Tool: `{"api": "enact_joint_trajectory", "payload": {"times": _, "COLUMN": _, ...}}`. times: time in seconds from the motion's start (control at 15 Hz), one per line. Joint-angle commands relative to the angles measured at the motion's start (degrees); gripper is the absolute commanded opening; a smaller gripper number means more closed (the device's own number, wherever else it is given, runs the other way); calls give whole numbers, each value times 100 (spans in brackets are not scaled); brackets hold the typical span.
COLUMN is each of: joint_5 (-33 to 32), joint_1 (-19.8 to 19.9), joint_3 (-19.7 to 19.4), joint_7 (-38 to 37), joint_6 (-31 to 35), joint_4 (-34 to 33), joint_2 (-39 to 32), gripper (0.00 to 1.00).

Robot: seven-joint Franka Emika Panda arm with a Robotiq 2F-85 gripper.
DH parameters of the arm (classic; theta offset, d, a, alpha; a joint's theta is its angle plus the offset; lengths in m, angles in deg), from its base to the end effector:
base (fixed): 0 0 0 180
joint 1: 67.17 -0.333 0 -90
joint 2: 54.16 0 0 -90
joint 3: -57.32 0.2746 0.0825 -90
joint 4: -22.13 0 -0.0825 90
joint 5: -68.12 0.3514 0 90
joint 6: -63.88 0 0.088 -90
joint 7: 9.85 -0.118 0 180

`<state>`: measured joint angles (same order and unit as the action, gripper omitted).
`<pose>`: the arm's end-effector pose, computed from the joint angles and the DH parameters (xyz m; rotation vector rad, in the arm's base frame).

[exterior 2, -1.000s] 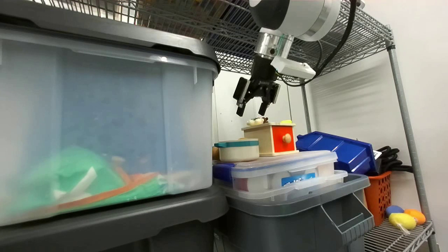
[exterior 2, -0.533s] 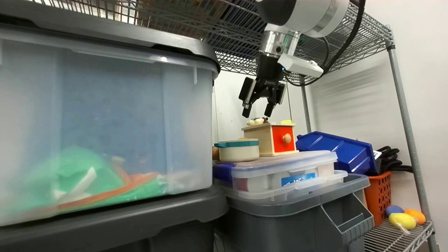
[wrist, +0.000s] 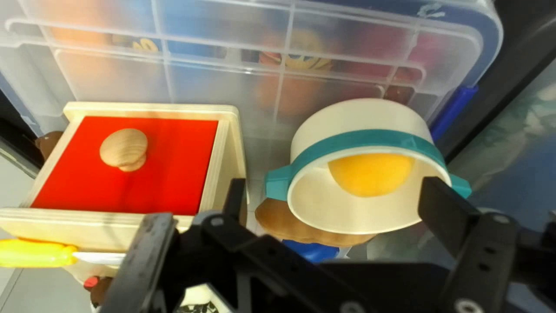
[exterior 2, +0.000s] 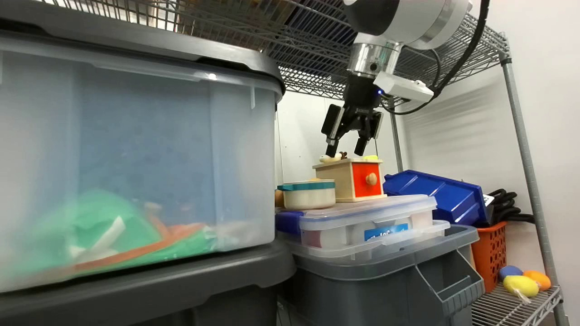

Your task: Pick up the bread plush toy and the yellow plush toy and put them on the left

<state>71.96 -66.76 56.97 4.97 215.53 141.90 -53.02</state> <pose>0.5630 -0.0089 0.4622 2.9685 0.2916 0.8857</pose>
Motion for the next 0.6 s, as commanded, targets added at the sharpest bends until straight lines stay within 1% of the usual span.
{"api": "enact_joint_trajectory", "payload": {"times": 0.0, "joint_5": 19, "joint_1": -3, "joint_3": -42, "joint_7": 108, "joint_6": -163, "joint_4": 697, "joint_2": 716, "gripper": 100}}
{"api": "enact_joint_trajectory", "payload": {"times": 0.27, "joint_5": 130, "joint_1": -65, "joint_3": -154, "joint_7": 197, "joint_6": -480, "joint_4": 1161, "joint_2": 1377, "gripper": 100}}
{"api": "enact_joint_trajectory", "payload": {"times": 0.53, "joint_5": 35, "joint_1": -108, "joint_3": -232, "joint_7": 146, "joint_6": -874, "joint_4": 1448, "joint_2": 1965, "gripper": 100}}
